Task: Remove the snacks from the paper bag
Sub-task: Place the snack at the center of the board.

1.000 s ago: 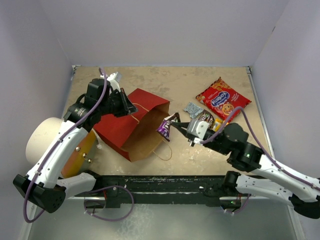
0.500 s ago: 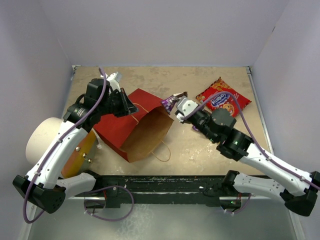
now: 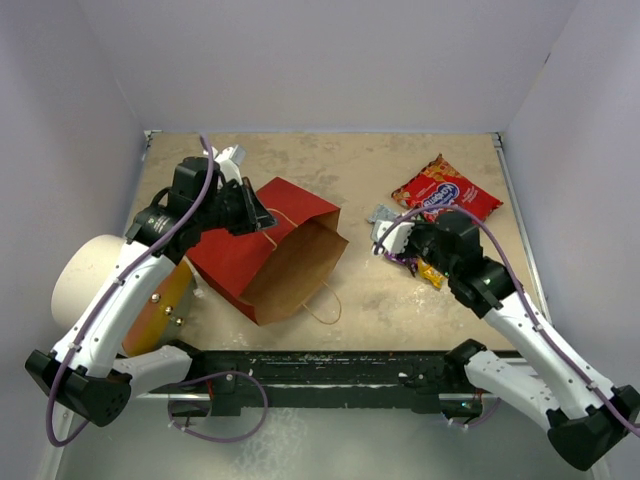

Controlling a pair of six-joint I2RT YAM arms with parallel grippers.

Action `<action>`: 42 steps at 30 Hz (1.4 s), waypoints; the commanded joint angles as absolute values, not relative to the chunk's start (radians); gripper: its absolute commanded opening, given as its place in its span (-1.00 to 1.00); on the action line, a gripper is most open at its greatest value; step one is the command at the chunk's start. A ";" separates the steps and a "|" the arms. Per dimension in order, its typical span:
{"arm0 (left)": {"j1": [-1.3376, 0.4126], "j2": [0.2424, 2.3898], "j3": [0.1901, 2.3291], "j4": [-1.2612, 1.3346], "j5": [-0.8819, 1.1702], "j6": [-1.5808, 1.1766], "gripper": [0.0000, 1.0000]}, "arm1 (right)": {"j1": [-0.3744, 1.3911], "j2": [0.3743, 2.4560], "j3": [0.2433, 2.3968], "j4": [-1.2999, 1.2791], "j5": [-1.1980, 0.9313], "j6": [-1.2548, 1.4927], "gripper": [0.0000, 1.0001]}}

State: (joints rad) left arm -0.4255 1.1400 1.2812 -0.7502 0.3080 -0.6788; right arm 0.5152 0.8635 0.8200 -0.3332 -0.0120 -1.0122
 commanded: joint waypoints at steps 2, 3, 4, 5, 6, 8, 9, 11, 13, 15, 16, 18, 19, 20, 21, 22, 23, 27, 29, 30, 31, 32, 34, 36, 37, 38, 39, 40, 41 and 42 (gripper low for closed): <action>-0.417 1.159 1.337 -0.736 0.372 -0.620 -0.98 | 0.431 1.025 0.853 -0.459 -0.173 -1.230 -1.00; -0.418 1.162 1.342 -0.739 0.377 -0.612 -0.98 | 0.412 1.077 0.875 -0.477 -0.179 -1.245 -1.00; -0.418 1.164 1.345 -0.740 0.381 -0.606 -0.98 | 0.393 1.128 0.902 -0.502 -0.192 -1.259 -1.00; -0.418 1.164 1.346 -0.741 0.384 -0.601 -0.98 | 0.378 1.188 0.932 -0.529 -0.205 -1.282 -1.00; -0.418 1.164 1.347 -0.741 0.387 -0.599 -0.98 | 0.370 1.227 0.962 -0.550 -0.205 -1.295 -1.00; -0.417 1.164 1.341 -0.733 0.400 -0.599 -0.98 | 0.365 1.291 0.997 -0.561 -0.182 -1.309 -1.00; -0.417 1.162 1.335 -0.728 0.405 -0.602 -0.98 | 0.364 1.319 1.029 -0.565 -0.166 -1.317 -1.00; -0.417 1.159 1.323 -0.715 0.412 -0.613 -0.97 | 0.359 1.364 1.056 -0.567 -0.142 -1.334 -1.00; -0.416 1.150 1.303 -0.692 0.420 -0.627 -0.98 | 0.359 1.395 1.058 -0.550 -0.124 -1.355 -1.00; -0.415 1.142 1.276 -0.670 0.424 -0.641 -0.98 | 0.359 1.421 1.057 -0.533 -0.114 -1.368 -1.00; -0.414 1.141 1.269 -0.663 0.428 -0.644 -0.98 | 0.359 1.432 1.061 -0.527 -0.111 -1.368 -1.00; -0.413 1.144 1.264 -0.660 0.431 -0.644 -0.98 | 0.359 1.454 1.062 -0.512 -0.087 -1.368 -1.00; -0.413 1.144 1.267 -0.661 0.430 -0.643 -0.98 | 0.358 1.463 1.060 -0.507 -0.075 -1.367 -1.00; -0.413 1.144 1.269 -0.662 0.428 -0.640 -0.98 | 0.358 1.468 1.053 -0.496 -0.068 -1.367 -1.00; -0.411 1.144 1.272 -0.663 0.426 -0.637 -0.98 | 0.357 1.471 1.045 -0.483 -0.065 -1.369 -1.00; -0.411 1.146 1.274 -0.668 0.421 -0.634 -0.98 | 0.357 1.477 1.038 -0.471 -0.066 -1.371 -1.00; -0.411 1.147 1.277 -0.671 0.417 -0.631 -0.98 | 0.357 1.483 1.032 -0.460 -0.065 -1.372 -1.00; -0.408 1.153 1.289 -0.682 0.410 -0.621 -0.98 | 0.357 1.510 1.015 -0.418 -0.045 -1.355 -1.00; -0.408 1.154 1.294 -0.687 0.403 -0.617 -0.98 | 0.357 1.515 0.975 -0.386 -0.018 -1.355 -1.00; -0.408 1.156 1.295 -0.689 0.401 -0.616 -0.97 | 0.357 1.516 0.967 -0.377 -0.005 -1.355 -1.00; -0.409 1.156 1.295 -0.689 0.400 -0.615 -0.97 | 0.357 1.513 0.960 -0.365 0.001 -1.355 -1.00; -0.408 1.157 1.295 -0.690 0.400 -0.614 -0.97 | 0.357 1.509 0.955 -0.362 0.000 -1.355 -1.00; -0.409 1.157 1.295 -0.690 0.401 -0.615 -0.97 | 0.357 1.500 0.945 -0.358 -0.007 -1.354 -1.00; -0.408 1.157 1.293 -0.690 0.400 -0.615 -0.97 | 0.357 1.487 0.923 -0.343 -0.008 -1.345 -0.90; -0.409 1.156 1.291 -0.691 0.400 -0.615 -0.97 | 0.357 1.479 0.913 -0.332 -0.001 -1.342 -0.76; -0.409 1.155 1.292 -0.692 0.400 -0.615 -0.97 | 0.357 1.467 0.905 -0.329 0.002 -1.337 -0.61; -0.409 1.155 1.292 -0.692 0.400 -0.615 -0.97 | 0.357 1.452 0.903 -0.332 0.003 -1.328 -0.50; -0.409 1.154 1.292 -0.692 0.400 -0.616 -0.97 | 0.357 1.427 0.907 -0.345 0.002 -1.320 -0.39; -0.408 1.154 1.294 -0.693 0.400 -0.616 -0.97 | 0.357 1.407 0.912 -0.364 -0.001 -1.308 -0.28; -0.407 1.151 1.296 -0.693 0.398 -0.616 -0.97 | 0.357 1.383 0.918 -0.386 -0.009 -1.293 -0.18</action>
